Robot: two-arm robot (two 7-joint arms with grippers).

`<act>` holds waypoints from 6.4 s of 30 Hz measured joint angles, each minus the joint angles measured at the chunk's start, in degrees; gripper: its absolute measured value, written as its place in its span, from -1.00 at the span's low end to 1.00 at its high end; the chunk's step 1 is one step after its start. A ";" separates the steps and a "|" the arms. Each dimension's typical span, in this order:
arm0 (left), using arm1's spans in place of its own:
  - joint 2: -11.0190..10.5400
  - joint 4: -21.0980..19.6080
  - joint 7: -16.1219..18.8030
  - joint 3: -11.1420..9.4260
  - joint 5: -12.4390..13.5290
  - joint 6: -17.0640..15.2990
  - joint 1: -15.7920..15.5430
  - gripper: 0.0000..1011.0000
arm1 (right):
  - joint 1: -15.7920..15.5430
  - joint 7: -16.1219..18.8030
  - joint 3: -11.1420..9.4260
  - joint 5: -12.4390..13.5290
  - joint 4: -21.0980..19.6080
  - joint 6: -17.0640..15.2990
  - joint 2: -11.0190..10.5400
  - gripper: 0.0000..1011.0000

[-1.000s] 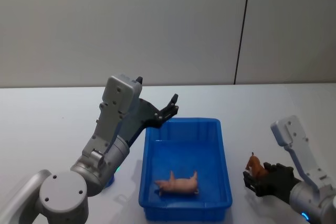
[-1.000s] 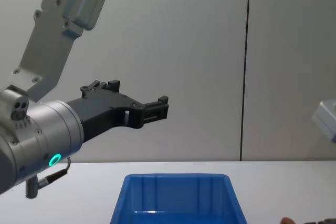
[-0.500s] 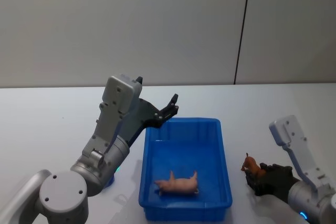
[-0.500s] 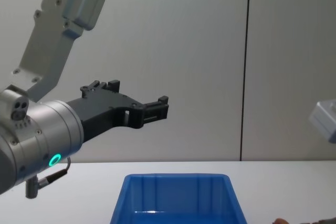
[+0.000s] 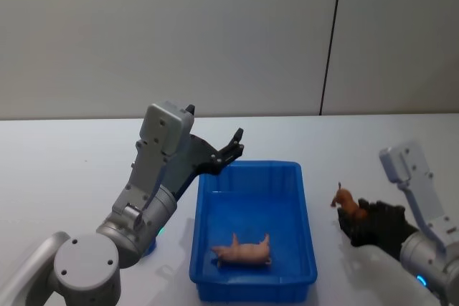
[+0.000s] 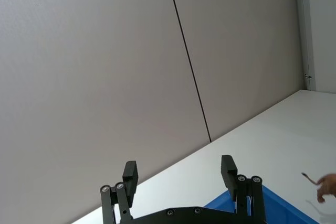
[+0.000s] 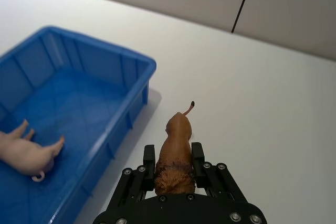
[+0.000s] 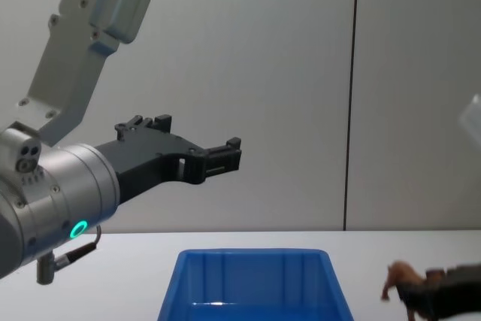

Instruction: Pick up the two dolls from the table and place them into the box.

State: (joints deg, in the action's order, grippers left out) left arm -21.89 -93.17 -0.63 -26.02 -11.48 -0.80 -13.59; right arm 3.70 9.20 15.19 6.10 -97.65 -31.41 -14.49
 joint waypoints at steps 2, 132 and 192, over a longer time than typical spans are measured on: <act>0.00 0.00 0.00 0.00 0.00 0.00 0.00 0.99 | -0.05 -0.06 -0.20 0.13 -0.94 0.92 -0.14 -0.21; -12.59 -7.00 1.09 6.97 -25.19 -23.94 10.14 0.99 | -0.34 -6.61 -17.99 21.85 -7.11 2.19 -8.72 0.98; -8.94 8.71 -7.13 6.78 -19.15 -29.13 2.67 0.03 | -0.60 -7.02 -18.39 22.13 -7.15 2.52 -8.96 0.98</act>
State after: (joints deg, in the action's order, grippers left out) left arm -30.83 -84.47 -7.75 -19.24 -30.63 -29.92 -10.92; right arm 3.10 2.18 -3.20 28.22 -104.80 -28.89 -23.45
